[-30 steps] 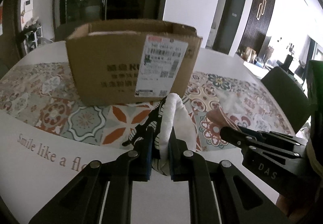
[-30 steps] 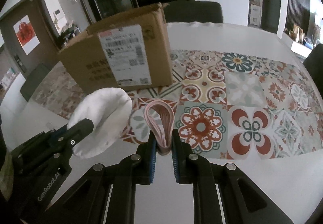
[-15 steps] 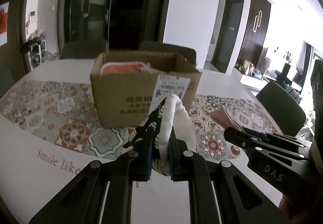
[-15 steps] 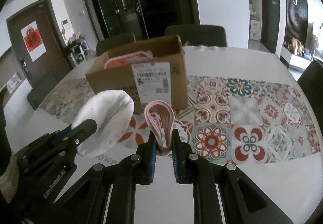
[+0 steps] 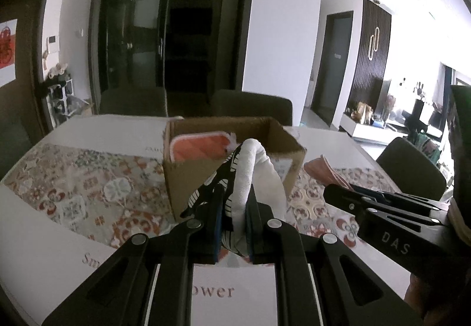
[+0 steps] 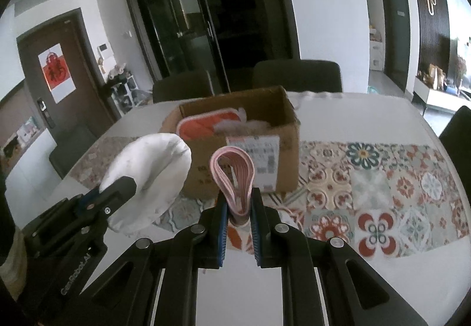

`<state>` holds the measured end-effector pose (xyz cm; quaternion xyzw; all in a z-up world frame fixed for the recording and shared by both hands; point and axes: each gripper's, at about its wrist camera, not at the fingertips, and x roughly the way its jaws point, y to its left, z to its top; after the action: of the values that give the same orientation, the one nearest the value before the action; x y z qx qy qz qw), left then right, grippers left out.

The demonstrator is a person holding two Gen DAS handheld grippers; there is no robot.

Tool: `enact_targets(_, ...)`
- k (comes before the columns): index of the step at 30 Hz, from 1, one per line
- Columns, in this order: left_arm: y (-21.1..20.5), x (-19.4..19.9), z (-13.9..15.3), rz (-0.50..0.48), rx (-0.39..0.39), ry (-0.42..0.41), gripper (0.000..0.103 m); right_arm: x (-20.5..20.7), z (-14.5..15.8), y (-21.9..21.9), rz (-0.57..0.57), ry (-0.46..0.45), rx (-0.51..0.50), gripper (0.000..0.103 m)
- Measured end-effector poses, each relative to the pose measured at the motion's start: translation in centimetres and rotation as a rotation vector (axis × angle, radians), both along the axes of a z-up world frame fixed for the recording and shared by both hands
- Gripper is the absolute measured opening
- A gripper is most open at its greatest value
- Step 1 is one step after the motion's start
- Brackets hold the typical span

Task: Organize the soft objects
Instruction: 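Carry the dotted pouch and pink ring with both grippers over the box, then lower both items into the box and open both grippers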

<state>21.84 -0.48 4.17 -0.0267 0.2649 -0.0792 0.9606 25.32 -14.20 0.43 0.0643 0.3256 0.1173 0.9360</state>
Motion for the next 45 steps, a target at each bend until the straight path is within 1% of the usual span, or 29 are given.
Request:
enact_targets(9,1.1,3.0,2.5,0.014,0.029,-0.046,0.014,3.3,3.0,1.9,0.026,-0.054,-0.031,0.016)
enact_targets(13,1.2,4.8,3.1,0.028,0.053,-0.066,0.014,5.4,3.4,2.1,0.036,-0.058,-0.041,0.016)
enact_targets(17,1.2,6.8,3.1,0.037,0.064,-0.064,0.014,7.7,3.7,2.6,0.044,-0.053,-0.056,0.016)
enact_targets(22,1.2,9.5,2.7,0.053,0.080,-0.056,0.014,10.8,3.3,2.9,0.051,-0.039,-0.075,0.016)
enact_targets(27,0.8,12.1,1.6,0.059,0.090,-0.031,0.014,13.7,2.2,2.7,0.054,-0.010,-0.082,0.016)
enact_targets(34,0.3,15.4,-0.5,0.070,0.110,0.015,0.014,17.4,0.4,2.6,0.050,0.026,-0.115,0.016)
enact_targets(39,0.1,17.0,-2.1,0.065,0.112,0.048,0.015,19.1,-1.2,2.3,0.067,0.060,-0.113,0.017)
enact_targets(41,-0.3,17.6,-2.5,0.058,0.124,0.057,0.017,19.6,-1.7,2.3,0.075,0.067,-0.122,0.018)
enact_targets(42,-0.4,17.8,-2.6,0.054,0.130,0.062,0.021,19.9,-1.9,2.3,0.080,0.072,-0.124,0.019)
enact_targets(43,-0.4,18.0,-2.8,0.051,0.139,0.068,0.023,20.1,-2.1,2.2,0.086,0.080,-0.121,0.023)
enact_targets(44,-0.5,18.2,-2.9,0.059,0.146,0.067,0.029,20.3,-2.3,2.1,0.085,0.089,-0.122,0.030)
enact_targets(45,-0.4,18.3,-3.0,0.063,0.148,0.067,0.031,20.5,-2.4,2.0,0.077,0.090,-0.117,0.035)
